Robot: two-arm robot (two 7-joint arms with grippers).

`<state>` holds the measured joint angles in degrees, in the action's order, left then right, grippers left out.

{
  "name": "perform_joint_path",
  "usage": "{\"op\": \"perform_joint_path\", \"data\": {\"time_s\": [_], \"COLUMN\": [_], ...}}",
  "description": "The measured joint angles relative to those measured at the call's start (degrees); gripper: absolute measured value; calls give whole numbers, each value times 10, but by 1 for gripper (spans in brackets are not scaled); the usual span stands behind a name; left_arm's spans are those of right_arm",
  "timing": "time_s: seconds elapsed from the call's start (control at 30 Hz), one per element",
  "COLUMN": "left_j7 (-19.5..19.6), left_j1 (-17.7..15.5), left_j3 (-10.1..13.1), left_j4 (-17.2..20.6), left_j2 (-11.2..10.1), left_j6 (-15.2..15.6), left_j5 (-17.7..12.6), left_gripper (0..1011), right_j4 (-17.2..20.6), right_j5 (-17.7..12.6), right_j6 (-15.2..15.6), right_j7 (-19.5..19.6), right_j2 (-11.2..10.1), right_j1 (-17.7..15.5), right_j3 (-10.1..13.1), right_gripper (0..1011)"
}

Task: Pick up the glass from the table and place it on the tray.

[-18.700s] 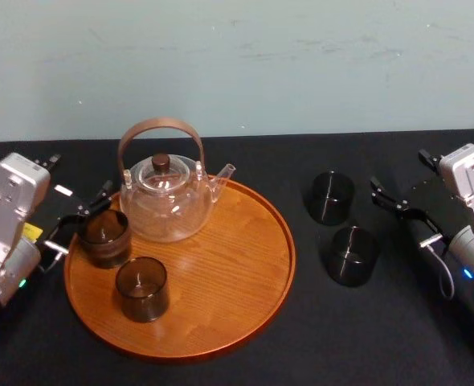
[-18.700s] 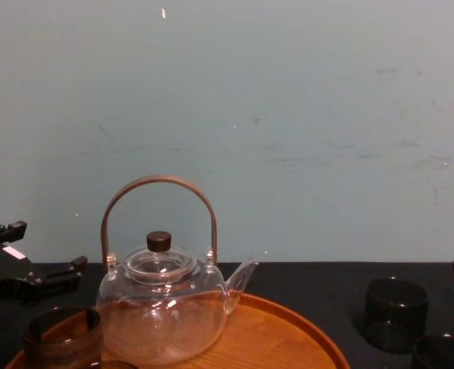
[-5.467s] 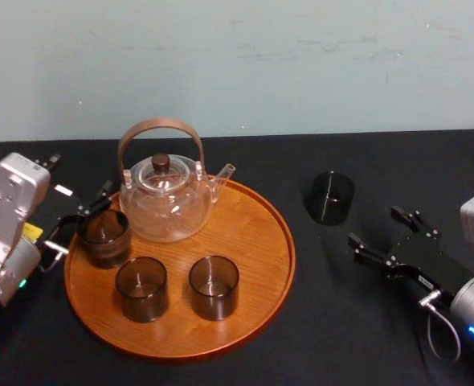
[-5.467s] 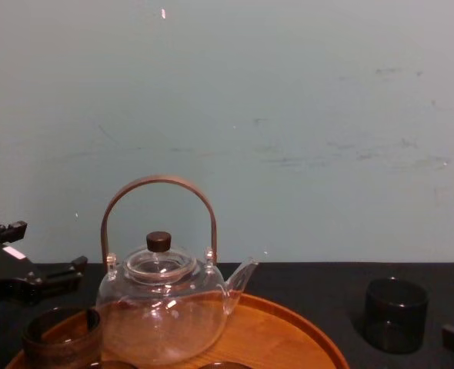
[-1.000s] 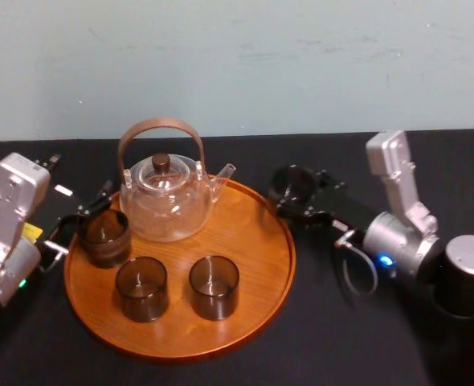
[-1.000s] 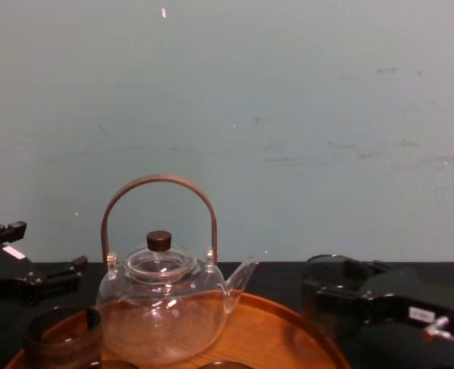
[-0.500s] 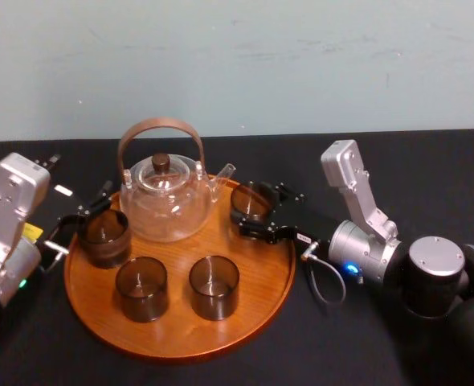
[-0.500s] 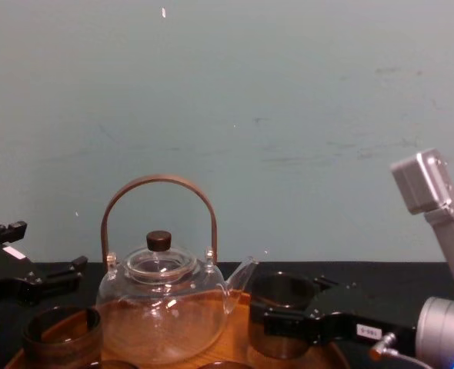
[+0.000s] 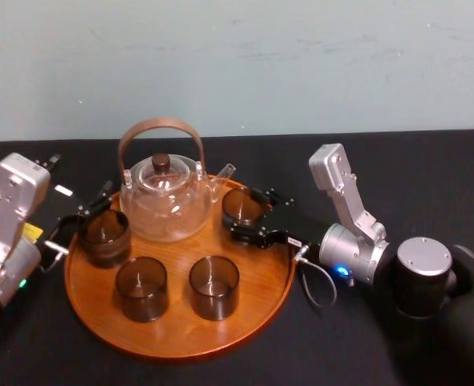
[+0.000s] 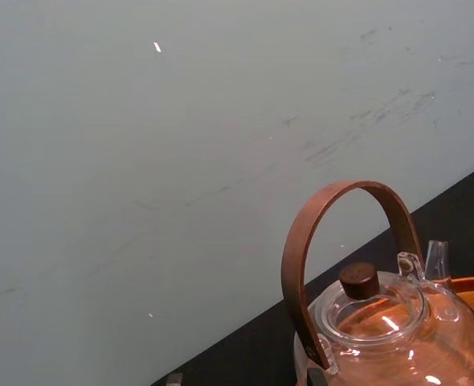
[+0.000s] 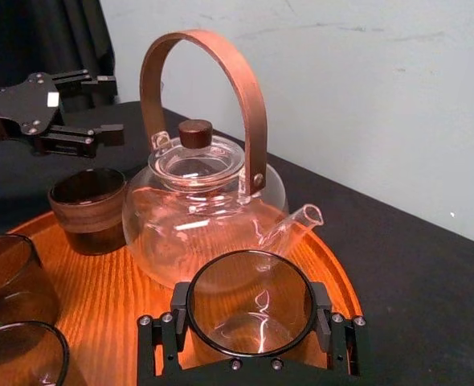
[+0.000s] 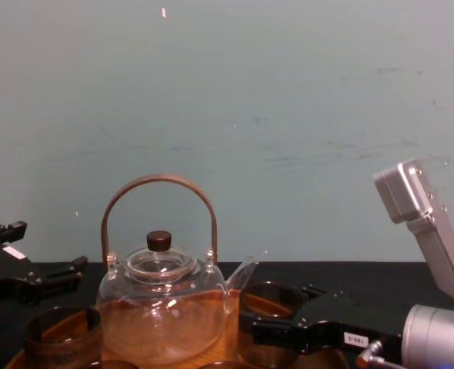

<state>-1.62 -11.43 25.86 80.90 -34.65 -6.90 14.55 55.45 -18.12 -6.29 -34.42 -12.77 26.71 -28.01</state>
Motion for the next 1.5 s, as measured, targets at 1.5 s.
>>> {"op": "perform_joint_path", "data": {"time_s": [1.5], "left_j7": [0], "left_j1": [0], "left_j3": [0], "left_j4": [0], "left_j2": [0], "left_j6": [0], "left_j5": [0], "left_gripper": [1001], "right_j4": [41], "right_j5": [-4], "right_j6": [-10], "right_j7": [1], "right_j2": [-16], "right_j1": [-18], "right_j3": [3], "right_gripper": [1002]}}
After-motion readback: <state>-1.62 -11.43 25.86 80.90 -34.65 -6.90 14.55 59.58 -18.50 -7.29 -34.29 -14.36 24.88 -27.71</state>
